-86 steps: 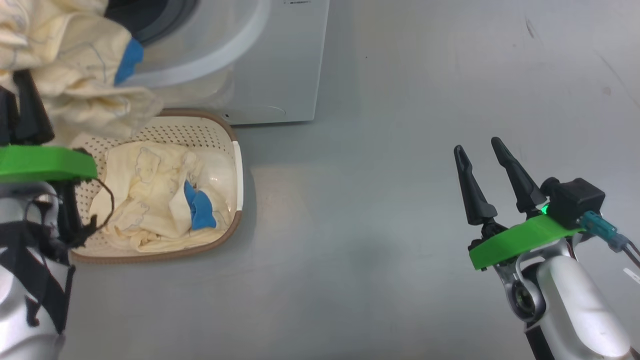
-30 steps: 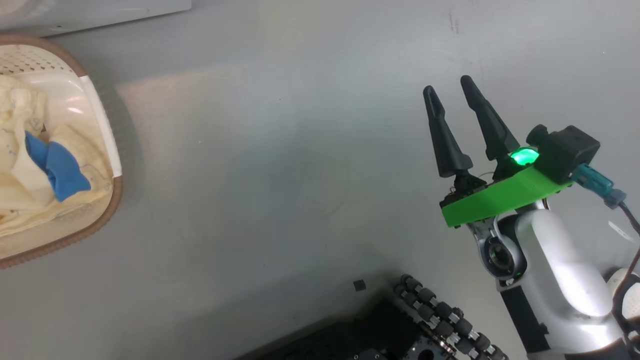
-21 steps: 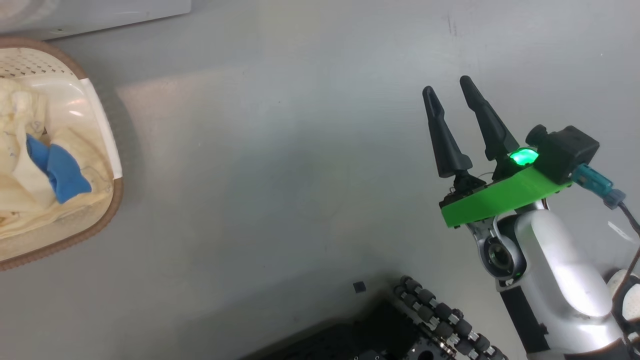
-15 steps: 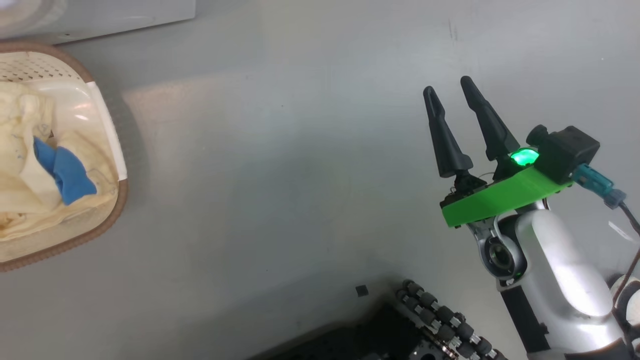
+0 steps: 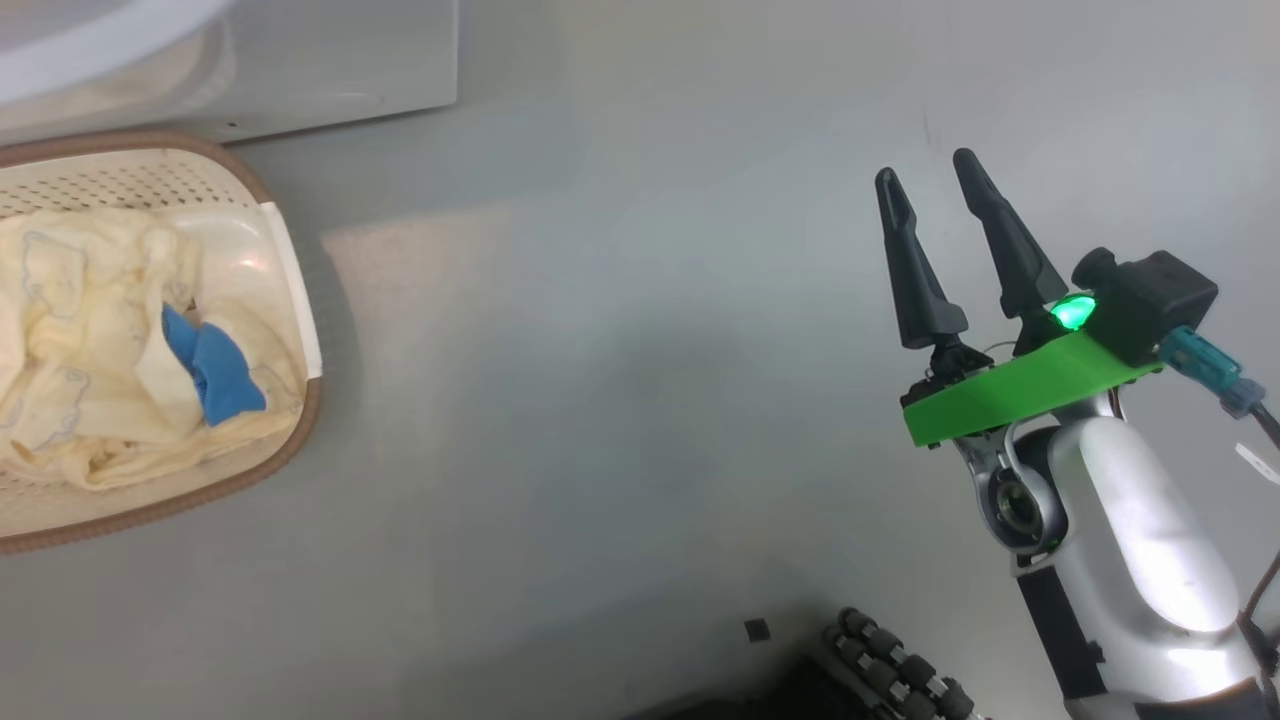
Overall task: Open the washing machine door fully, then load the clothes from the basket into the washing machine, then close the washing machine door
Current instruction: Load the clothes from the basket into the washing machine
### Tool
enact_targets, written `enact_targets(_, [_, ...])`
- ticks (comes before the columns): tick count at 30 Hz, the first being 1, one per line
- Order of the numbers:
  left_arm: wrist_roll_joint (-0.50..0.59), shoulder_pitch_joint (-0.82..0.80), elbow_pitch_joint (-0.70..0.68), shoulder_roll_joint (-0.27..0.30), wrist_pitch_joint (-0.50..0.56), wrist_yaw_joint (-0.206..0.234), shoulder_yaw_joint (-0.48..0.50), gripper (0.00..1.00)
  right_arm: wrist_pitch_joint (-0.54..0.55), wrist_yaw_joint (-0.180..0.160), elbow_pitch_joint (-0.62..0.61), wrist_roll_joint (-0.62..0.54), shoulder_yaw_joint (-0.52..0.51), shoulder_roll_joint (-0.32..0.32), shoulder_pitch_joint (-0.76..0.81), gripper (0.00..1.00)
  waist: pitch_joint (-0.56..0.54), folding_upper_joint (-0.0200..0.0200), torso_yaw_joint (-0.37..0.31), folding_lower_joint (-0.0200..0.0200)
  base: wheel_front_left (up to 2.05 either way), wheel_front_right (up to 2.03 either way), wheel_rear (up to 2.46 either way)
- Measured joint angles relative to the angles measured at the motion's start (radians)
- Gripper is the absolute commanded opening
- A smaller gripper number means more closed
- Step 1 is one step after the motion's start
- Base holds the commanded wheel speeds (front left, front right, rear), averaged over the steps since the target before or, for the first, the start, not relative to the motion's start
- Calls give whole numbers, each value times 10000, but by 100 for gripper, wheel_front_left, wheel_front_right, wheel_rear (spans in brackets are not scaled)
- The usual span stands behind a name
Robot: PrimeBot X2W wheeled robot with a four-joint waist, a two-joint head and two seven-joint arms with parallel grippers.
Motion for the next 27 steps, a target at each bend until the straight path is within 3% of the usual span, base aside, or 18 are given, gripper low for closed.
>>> enact_targets(10, [-318,2088,-738,-556,-435,0,-834,100,0,0,219,-623,-347,-42,385,100,-1252,0,737,0,0,0,0])
enact_targets(18, [-617,4302,-2201,-980,-510,15,-709,100,0,0,368,-662,-568,-280,958,100,-2528,1,1393,0,0,0,0])
enact_targets(27, [-520,7214,-4219,-1095,-512,817,-226,100,2,0,437,-660,-771,-426,1645,100,-3996,1,2048,-1,0,0,0])
